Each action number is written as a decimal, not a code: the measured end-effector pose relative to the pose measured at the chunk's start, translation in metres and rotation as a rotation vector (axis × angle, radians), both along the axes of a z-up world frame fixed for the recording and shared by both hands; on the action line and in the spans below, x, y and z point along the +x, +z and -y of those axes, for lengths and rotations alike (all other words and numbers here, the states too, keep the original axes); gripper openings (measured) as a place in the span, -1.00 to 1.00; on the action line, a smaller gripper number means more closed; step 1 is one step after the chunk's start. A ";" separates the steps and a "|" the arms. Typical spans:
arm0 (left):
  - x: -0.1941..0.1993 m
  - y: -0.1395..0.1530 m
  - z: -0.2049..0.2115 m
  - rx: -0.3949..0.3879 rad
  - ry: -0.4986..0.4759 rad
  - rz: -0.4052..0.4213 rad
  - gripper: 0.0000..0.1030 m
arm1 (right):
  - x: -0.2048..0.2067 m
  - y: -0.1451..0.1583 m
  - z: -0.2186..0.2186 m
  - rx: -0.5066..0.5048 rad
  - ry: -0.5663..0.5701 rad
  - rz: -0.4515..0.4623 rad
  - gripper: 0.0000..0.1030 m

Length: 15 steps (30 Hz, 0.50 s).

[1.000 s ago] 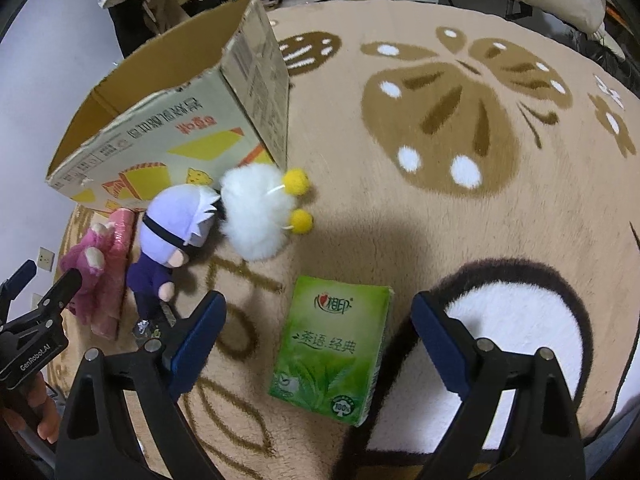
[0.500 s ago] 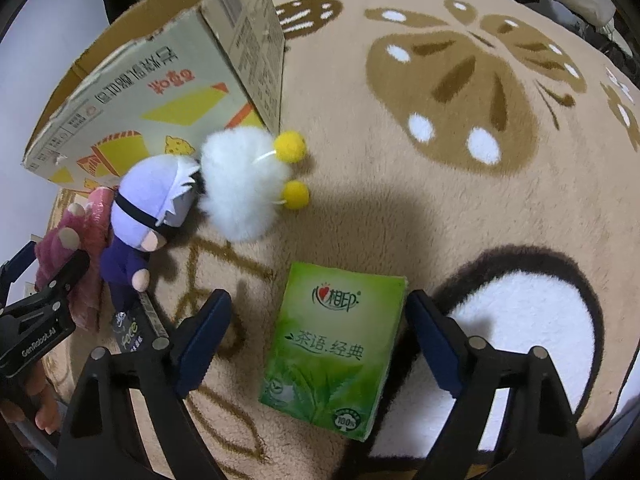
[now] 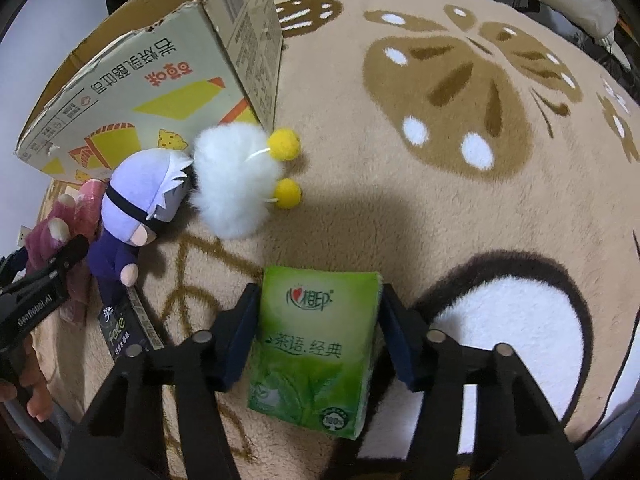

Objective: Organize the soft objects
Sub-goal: 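Grasp the pink bear with the left tool while the right tool grasps the green tissue pack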

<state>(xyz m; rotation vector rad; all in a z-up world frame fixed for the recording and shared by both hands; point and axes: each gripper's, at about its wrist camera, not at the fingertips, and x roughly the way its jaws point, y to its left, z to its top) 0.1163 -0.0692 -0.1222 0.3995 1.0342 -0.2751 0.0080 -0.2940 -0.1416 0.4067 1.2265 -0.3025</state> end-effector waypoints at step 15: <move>-0.010 0.021 -0.014 -0.098 0.043 -0.013 0.15 | 0.001 0.024 -0.012 0.018 0.022 0.092 0.14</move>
